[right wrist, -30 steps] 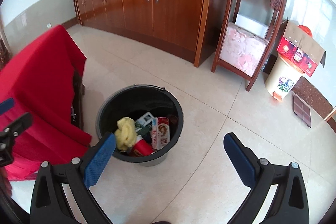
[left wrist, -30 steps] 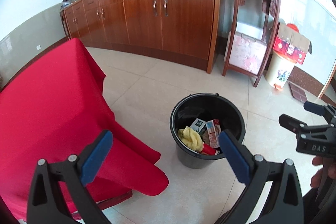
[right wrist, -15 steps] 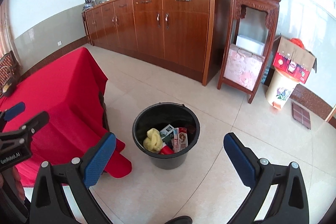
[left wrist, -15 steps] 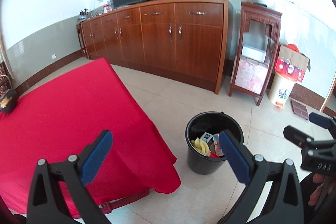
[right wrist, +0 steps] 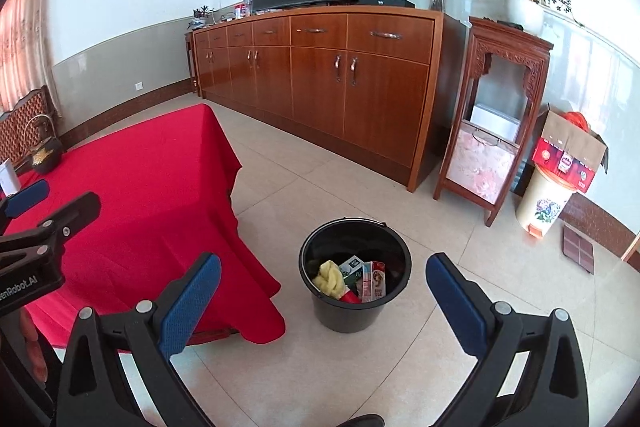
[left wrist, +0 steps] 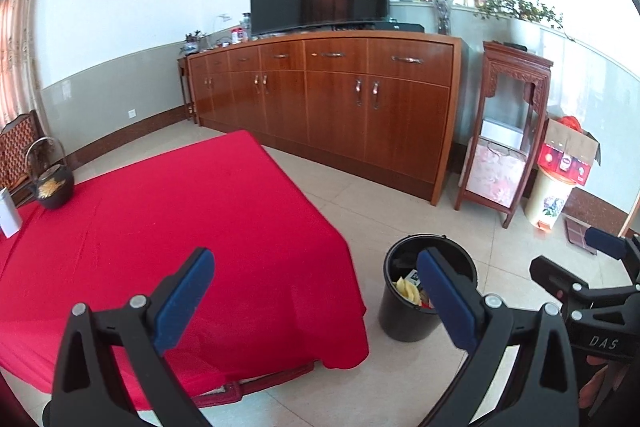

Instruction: Collect trash

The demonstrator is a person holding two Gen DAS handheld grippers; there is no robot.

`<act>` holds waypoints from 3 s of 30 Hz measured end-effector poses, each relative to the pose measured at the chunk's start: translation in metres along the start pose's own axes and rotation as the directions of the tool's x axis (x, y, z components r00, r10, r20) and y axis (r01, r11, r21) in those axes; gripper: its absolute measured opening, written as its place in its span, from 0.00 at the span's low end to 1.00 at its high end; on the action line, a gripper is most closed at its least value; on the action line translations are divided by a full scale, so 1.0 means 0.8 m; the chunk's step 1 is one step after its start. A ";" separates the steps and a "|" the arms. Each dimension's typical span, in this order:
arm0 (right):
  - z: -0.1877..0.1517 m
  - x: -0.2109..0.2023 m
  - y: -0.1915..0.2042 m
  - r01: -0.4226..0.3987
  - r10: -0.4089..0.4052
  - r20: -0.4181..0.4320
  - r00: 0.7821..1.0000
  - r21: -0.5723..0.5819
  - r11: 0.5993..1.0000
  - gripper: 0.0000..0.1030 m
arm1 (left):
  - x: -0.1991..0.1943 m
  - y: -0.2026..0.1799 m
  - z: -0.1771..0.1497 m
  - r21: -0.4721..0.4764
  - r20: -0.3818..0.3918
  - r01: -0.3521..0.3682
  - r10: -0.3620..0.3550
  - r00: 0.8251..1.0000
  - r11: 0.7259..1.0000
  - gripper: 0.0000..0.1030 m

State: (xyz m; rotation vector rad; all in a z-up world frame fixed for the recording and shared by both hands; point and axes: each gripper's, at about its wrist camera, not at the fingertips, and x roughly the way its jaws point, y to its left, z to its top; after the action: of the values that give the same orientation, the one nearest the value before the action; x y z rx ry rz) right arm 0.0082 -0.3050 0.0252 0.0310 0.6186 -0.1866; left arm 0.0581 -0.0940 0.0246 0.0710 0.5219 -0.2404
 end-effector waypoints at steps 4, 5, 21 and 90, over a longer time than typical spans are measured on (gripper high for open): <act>0.001 -0.004 0.011 -0.001 0.001 0.004 1.000 -0.007 1.000 1.00 | -0.006 0.005 -0.002 -0.006 0.008 -0.002 0.002 1.000 1.000 0.99; 0.000 -0.006 0.012 0.000 0.000 0.006 1.000 -0.009 1.000 1.00 | -0.008 0.005 -0.001 -0.006 0.012 -0.003 0.003 1.000 1.000 0.99; 0.000 -0.008 0.016 0.001 0.000 0.011 1.000 -0.018 1.000 1.00 | -0.009 0.005 -0.006 -0.003 0.008 -0.011 0.011 1.000 1.000 0.99; -0.001 -0.003 0.018 -0.005 0.006 0.013 1.000 -0.019 1.000 1.00 | -0.010 0.007 -0.007 -0.027 0.001 0.004 -0.004 1.000 1.000 0.99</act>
State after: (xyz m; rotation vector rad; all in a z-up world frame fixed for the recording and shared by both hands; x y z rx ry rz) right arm 0.0088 -0.2901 0.0258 0.0132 0.6077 -0.1754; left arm 0.0499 -0.0859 0.0241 0.0440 0.5244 -0.2369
